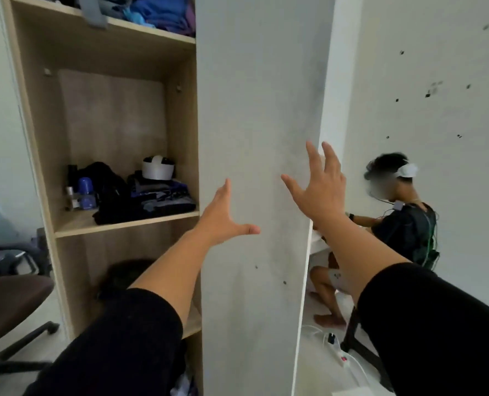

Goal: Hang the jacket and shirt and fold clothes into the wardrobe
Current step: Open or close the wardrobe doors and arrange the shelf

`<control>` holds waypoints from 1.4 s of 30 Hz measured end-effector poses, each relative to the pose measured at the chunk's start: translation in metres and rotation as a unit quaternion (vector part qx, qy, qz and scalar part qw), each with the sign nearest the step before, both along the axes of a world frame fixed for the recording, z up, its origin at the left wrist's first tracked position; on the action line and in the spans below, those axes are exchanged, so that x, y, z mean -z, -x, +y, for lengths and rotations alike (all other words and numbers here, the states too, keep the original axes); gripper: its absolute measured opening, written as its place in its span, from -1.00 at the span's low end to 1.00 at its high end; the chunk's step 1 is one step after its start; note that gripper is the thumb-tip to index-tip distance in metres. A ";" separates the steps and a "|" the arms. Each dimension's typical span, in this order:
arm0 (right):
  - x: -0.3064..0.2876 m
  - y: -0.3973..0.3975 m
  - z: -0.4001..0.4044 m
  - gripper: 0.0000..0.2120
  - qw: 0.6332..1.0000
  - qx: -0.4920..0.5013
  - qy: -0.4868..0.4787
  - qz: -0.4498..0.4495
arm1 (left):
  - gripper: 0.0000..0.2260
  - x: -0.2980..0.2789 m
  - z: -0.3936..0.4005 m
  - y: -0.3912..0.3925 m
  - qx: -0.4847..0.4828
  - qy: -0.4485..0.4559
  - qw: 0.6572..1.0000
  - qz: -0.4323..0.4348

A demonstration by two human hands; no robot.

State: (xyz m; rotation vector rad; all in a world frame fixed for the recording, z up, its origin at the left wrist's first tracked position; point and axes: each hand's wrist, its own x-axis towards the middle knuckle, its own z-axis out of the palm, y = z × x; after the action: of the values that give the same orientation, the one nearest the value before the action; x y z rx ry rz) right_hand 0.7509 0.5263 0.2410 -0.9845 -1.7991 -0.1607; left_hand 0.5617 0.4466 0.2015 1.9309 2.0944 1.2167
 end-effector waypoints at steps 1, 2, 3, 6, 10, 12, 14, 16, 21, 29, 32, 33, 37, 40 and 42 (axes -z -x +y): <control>-0.003 -0.012 0.009 -0.25 1.000 0.008 0.010 -0.002 | 0.19 0.000 0.014 -0.016 0.005 0.001 1.000 0.004; -0.006 -0.022 0.019 -0.23 1.000 0.013 0.024 -0.009 | 0.19 0.002 0.029 -0.030 0.009 0.005 1.000 0.005; -0.008 -0.030 0.029 -0.21 0.999 0.014 0.036 -0.017 | 0.19 0.003 0.042 -0.044 0.012 0.008 1.000 0.006; -0.012 -0.042 0.053 -0.19 0.998 0.004 0.048 -0.032 | 0.20 0.006 0.073 -0.079 0.019 0.001 1.000 0.015; -0.012 -0.044 0.076 -0.25 0.997 -0.031 0.031 -0.056 | 0.20 0.004 0.102 -0.106 -0.023 -0.009 1.000 0.016; -0.010 -0.042 0.083 -0.31 0.996 -0.053 0.015 -0.066 | 0.22 0.006 0.113 -0.113 -0.052 -0.014 0.998 0.033; -0.007 -0.040 0.089 -0.36 0.995 -0.074 0.012 -0.072 | 0.22 0.009 0.120 -0.116 -0.068 -0.019 0.997 0.038; -0.005 -0.041 0.094 -0.38 0.993 -0.091 0.015 -0.069 | 0.19 0.011 0.125 -0.118 -0.076 -0.025 0.996 0.038; -0.002 -0.041 0.099 -0.41 0.991 -0.123 0.020 -0.053 | 0.11 0.010 0.126 -0.129 -0.084 -0.026 0.996 0.019; -0.004 -0.021 0.049 -0.41 0.984 -0.148 0.037 -0.092 | 0.07 0.011 0.069 -0.104 -0.039 -0.015 0.999 -0.003; -0.003 0.005 0.012 -0.41 0.981 -0.172 0.031 -0.084 | 0.02 0.013 0.030 -0.081 -0.026 -0.023 0.999 0.004; -0.002 0.015 -0.001 -0.42 0.979 -0.184 0.031 -0.080 | 0.01 0.014 0.016 -0.070 -0.024 -0.027 0.999 0.001; 0.003 0.067 -0.044 -0.44 0.969 -0.238 0.013 -0.068 | -0.04 0.017 -0.039 -0.015 -0.017 -0.044 0.999 -0.008; 0.004 0.110 -0.070 -0.49 0.960 -0.270 0.007 -0.067 | -0.10 0.017 -0.079 0.026 -0.034 -0.055 0.998 -0.004; 0.005 0.141 -0.083 -0.51 0.955 -0.289 0.004 -0.072 | -0.11 0.019 -0.102 0.055 -0.059 -0.062 0.996 0.011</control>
State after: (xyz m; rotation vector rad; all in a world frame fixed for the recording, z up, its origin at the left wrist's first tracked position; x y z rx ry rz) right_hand 0.6103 0.4435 0.2363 -0.4238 -2.1469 0.1461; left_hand 0.5065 0.3445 0.1824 1.9018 2.2226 1.3842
